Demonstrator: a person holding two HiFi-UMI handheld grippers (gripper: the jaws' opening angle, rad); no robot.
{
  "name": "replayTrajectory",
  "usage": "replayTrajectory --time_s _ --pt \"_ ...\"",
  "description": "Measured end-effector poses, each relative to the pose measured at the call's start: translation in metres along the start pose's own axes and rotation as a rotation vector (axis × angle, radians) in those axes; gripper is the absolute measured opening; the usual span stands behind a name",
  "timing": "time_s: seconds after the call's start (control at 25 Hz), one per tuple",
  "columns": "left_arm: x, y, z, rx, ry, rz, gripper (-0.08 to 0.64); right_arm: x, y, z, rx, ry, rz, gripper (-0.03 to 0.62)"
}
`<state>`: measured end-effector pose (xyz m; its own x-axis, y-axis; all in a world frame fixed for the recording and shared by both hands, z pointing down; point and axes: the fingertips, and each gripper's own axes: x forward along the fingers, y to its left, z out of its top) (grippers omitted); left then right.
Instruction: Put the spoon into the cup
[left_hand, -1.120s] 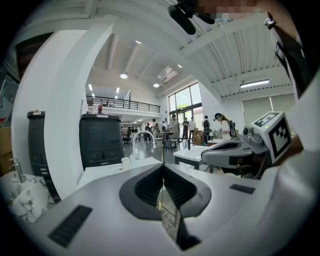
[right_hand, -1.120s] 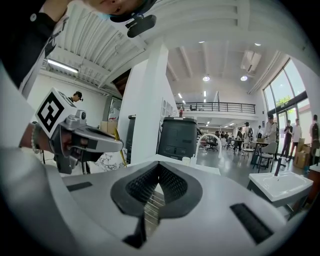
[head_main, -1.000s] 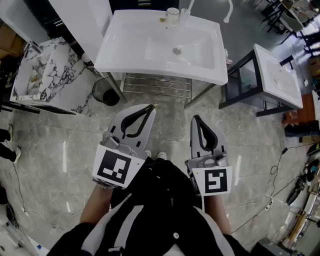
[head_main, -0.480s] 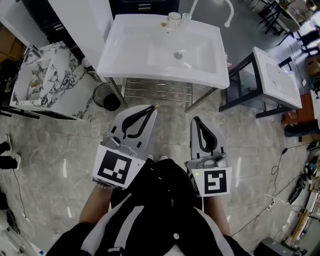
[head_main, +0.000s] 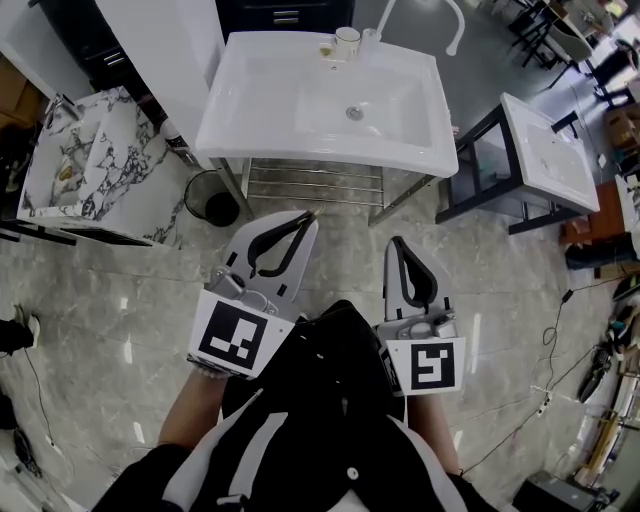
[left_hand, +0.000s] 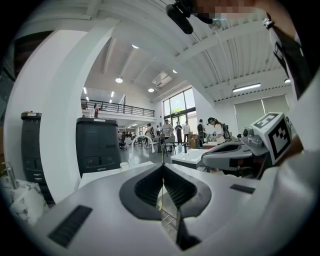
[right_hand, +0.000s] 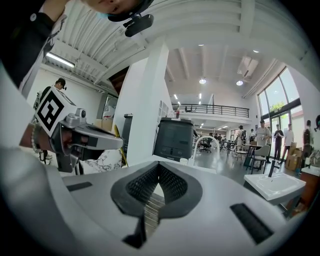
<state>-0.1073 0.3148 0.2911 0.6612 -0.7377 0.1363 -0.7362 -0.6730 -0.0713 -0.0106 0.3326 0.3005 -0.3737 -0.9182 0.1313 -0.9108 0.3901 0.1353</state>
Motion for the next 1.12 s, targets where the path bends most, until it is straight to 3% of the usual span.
replayTrajectory --time_s 0.6,0.84,1.12 --pt "0.012 0.010 -0.006 -0.017 0.008 0.018 0.005 0.018 -0.006 -0.011 0.010 0.023 0.024 0.000" --pt "0.044 0.022 -0.007 -0.073 0.007 0.038 0.005 0.048 -0.030 -0.012 0.001 0.007 0.060 0.000" --pt "0.093 0.043 0.002 -0.052 0.007 0.076 0.005 0.095 -0.066 -0.008 -0.014 -0.014 0.118 0.000"
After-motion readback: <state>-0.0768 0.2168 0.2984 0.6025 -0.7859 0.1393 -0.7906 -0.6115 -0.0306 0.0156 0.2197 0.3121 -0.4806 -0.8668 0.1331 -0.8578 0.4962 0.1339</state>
